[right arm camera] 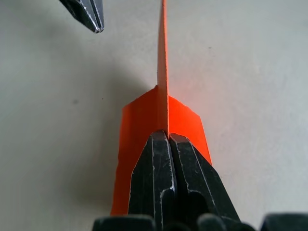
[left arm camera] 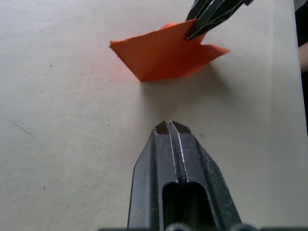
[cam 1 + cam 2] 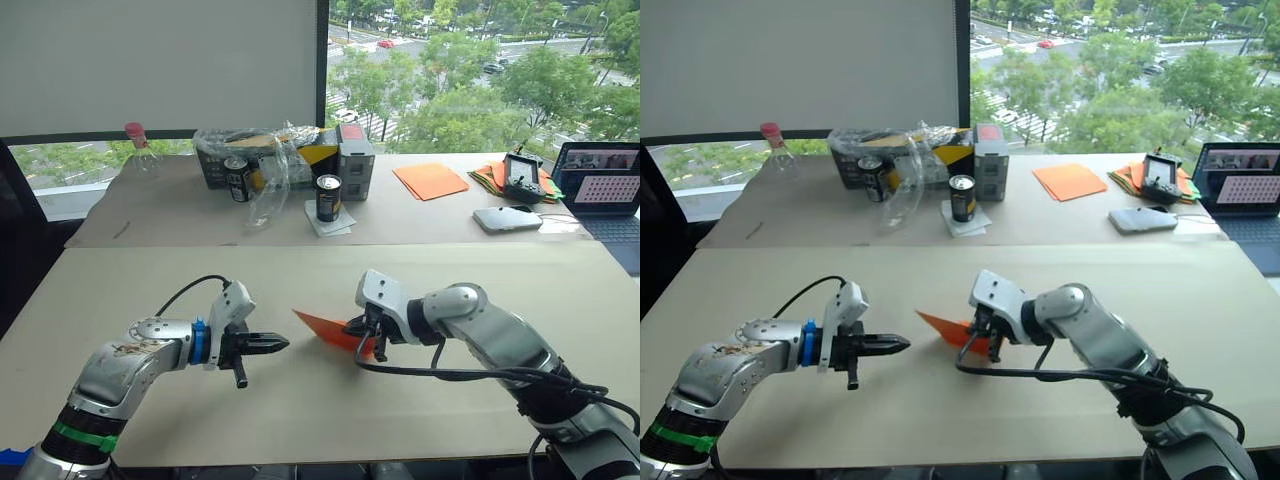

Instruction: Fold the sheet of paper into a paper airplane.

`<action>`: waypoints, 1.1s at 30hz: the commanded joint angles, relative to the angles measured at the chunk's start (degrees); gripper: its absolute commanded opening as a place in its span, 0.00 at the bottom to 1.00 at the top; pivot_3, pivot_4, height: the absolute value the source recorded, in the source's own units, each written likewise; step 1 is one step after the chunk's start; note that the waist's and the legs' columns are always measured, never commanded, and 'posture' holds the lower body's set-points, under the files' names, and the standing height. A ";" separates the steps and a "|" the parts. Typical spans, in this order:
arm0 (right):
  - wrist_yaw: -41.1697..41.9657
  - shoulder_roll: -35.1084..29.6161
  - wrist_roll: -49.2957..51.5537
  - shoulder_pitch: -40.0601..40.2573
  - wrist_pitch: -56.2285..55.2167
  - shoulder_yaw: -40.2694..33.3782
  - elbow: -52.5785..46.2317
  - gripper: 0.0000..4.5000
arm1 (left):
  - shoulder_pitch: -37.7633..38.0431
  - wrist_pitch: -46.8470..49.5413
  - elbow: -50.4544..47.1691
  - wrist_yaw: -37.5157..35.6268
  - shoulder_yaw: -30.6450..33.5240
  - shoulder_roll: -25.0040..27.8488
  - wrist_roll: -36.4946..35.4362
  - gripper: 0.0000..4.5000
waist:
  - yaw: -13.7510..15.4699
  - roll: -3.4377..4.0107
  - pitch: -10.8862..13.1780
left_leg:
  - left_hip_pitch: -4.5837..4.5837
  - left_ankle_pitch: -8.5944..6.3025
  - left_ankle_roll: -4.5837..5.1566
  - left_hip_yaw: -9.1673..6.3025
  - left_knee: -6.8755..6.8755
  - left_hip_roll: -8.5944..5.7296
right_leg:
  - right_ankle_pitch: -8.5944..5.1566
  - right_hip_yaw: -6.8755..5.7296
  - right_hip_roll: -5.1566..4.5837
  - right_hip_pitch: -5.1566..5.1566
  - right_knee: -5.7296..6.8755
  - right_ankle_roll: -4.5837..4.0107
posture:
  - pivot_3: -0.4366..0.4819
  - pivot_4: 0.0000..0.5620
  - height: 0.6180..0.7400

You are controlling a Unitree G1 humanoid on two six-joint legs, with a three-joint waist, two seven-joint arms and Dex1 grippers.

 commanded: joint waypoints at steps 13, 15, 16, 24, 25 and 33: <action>-28.36 -2.52 -9.32 -24.07 -11.05 -25.43 55.13 0.01 | -4.56 -5.50 4.27 -0.75 -3.85 -4.63 3.72 0.00 | -0.34 0.00 0.00 | -0.21 0.29 -0.44 0.25 0.00 -0.06 | 0.02 0.19 -0.04 -0.37 0.25 -0.01 | 0.48 0.27 0.43; -27.43 -2.00 -7.91 -27.17 -12.78 -27.43 62.08 0.01 | -4.78 -5.63 4.59 -0.45 -3.92 -5.19 3.95 0.00 | -0.62 0.00 0.00 | -0.25 0.28 -0.43 0.30 0.00 -0.05 | 0.02 0.21 -0.04 -0.41 0.26 -0.01 | 0.48 0.27 0.43; -27.01 -2.09 -9.31 -28.14 -14.49 -26.26 65.67 0.01 | -4.73 -5.85 4.79 -0.31 -4.06 -5.41 4.24 0.00 | -0.89 0.00 0.00 | -0.26 0.28 -0.42 0.34 0.01 -0.05 | 0.02 0.24 -0.04 -0.42 0.26 -0.01 | 0.48 0.27 0.43; -21.95 -3.88 -14.14 -30.32 -17.17 -22.07 78.80 0.01 | -3.61 -5.94 4.73 0.43 -2.72 -5.78 4.30 0.00 | -1.59 0.01 0.00 | -0.46 0.27 -0.38 0.40 0.12 -0.06 | 0.02 0.32 -0.06 -0.65 0.52 0.00 | 0.48 0.27 0.43; -22.23 -4.09 -14.08 -30.19 -17.59 -22.45 79.40 0.01 | -3.39 -5.91 4.56 0.57 -2.63 -5.85 4.23 0.00 | -1.71 0.02 0.00 | -0.52 0.27 -0.38 0.40 0.17 -0.07 | 0.02 0.32 -0.06 -0.72 0.58 0.00 | 0.48 0.27 0.43; -21.36 -4.51 -14.61 -29.54 -18.73 -22.29 81.30 0.07 | -3.25 -5.63 4.64 1.30 -2.20 -7.59 3.25 0.00 | -1.91 0.02 0.00 | -0.55 0.23 -0.31 0.38 0.40 -0.09 | 0.01 0.33 -0.07 -0.74 0.80 0.01 | 0.48 0.27 0.43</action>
